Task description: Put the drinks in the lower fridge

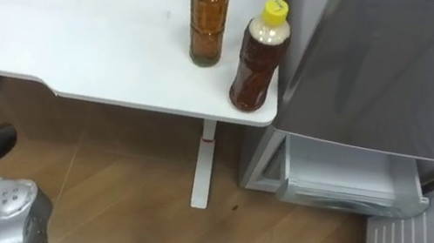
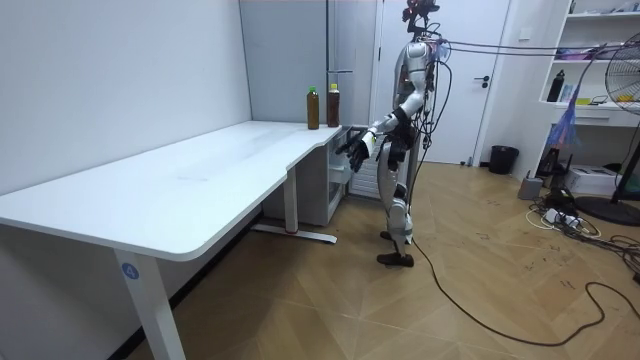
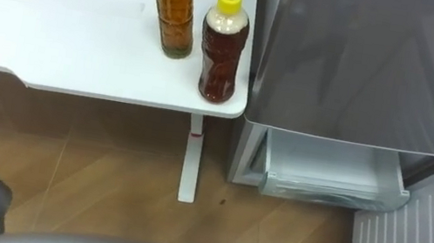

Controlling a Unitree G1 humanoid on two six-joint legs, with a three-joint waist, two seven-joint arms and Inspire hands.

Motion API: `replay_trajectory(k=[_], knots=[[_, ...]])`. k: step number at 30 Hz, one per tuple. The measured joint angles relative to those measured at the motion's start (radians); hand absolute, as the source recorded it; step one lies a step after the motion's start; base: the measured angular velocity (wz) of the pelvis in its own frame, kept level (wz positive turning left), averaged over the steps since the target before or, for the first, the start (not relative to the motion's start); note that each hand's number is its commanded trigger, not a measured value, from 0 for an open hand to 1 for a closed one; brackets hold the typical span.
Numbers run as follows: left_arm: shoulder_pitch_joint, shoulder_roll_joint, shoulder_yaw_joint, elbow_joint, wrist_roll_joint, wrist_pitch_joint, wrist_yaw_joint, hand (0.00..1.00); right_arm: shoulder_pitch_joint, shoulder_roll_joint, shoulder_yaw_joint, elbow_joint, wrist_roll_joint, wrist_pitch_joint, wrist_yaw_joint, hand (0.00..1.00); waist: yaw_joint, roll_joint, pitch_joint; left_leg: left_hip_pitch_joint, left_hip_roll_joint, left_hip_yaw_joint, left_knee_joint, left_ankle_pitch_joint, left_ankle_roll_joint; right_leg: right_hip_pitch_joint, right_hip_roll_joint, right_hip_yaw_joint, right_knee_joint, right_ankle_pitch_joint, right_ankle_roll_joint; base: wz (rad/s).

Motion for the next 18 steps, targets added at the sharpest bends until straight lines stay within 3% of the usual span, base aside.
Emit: replay_trajectory(k=[9,14,18], knots=[[-0.010,0.020,0.005,-0.277,0.023,-0.019,0.006,0.00,0.014,-0.006,-0.005,0.000,0.000,0.000,0.000,0.00,0.000,0.013,0.0009,-0.008,-0.004,-0.023,-0.001,-0.002,0.003,-0.002,0.002,0.007,-0.002,0.000,0.000,0.00],[-0.013,0.022,0.005,-0.423,0.069,-0.020,-0.053,0.00,0.010,-0.010,-0.006,0.009,0.001,0.000,0.009,0.00,0.000,0.014,0.0012,-0.007,-0.004,-0.023,0.000,-0.002,0.003,-0.003,0.003,0.007,-0.002,0.000,0.000,0.00],[-0.026,0.035,0.003,-0.562,0.104,-0.019,-0.096,0.00,-0.015,-0.011,-0.008,0.045,0.000,-0.006,0.016,0.00,-0.009,0.014,0.0144,-0.004,-0.004,-0.026,0.000,-0.002,0.003,0.002,0.003,0.007,-0.005,0.000,0.000,0.01]])
